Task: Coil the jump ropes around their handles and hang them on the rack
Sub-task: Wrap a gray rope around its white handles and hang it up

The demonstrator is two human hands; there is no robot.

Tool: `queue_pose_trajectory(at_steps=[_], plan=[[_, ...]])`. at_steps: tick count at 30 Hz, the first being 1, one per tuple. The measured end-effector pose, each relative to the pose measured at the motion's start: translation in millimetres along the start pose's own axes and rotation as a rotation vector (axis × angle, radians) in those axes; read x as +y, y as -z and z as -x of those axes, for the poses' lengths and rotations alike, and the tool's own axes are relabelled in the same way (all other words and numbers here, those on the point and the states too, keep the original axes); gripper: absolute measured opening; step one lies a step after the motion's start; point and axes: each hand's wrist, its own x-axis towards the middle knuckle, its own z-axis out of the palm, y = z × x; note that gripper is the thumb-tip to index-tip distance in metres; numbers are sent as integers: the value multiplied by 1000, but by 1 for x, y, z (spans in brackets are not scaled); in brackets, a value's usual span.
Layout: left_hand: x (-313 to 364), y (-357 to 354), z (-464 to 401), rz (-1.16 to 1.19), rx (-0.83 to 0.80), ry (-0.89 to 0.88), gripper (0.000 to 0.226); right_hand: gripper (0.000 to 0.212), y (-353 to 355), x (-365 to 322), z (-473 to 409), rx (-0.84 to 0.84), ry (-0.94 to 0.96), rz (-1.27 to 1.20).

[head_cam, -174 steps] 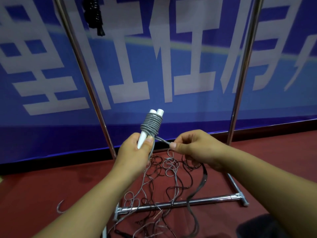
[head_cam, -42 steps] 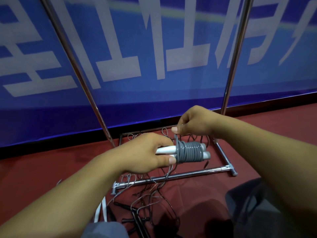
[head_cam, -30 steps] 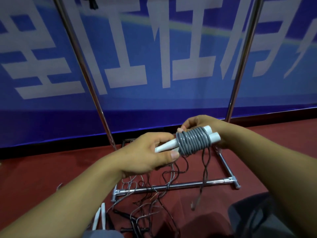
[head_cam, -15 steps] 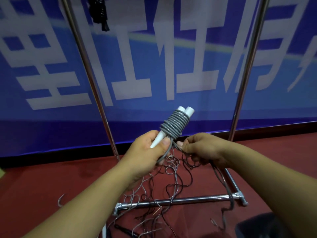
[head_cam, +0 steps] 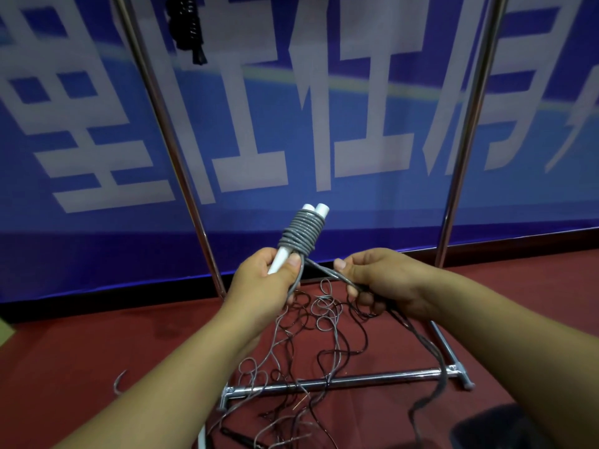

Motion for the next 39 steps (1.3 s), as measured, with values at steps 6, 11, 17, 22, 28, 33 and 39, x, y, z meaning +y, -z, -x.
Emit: queue_pose_trajectory(at_steps=[6,11,17,22,28,33,39], plan=[[-7,2,-8,-77,102,11,23,28,-4,-1,0,52,34,-88],[-16,8,-17,-102,189,37,22,22,-2,0,1,35,39,-76],[-19,9,-18,-118,198,50,19,16,1,2,0,75,22,-5],[-20,9,-20,-127,192,30,18,22,5,6,-2,166,23,93],[-20,8,-17,-179,175,-19,15,35,5,11,-4,181,-40,407],[-18,8,-16,-247,169,-48,13,40,1,6,0,126,-110,391],[-21,13,-18,-365,197,-72,14,32,-7,1,4,-58,-60,233]])
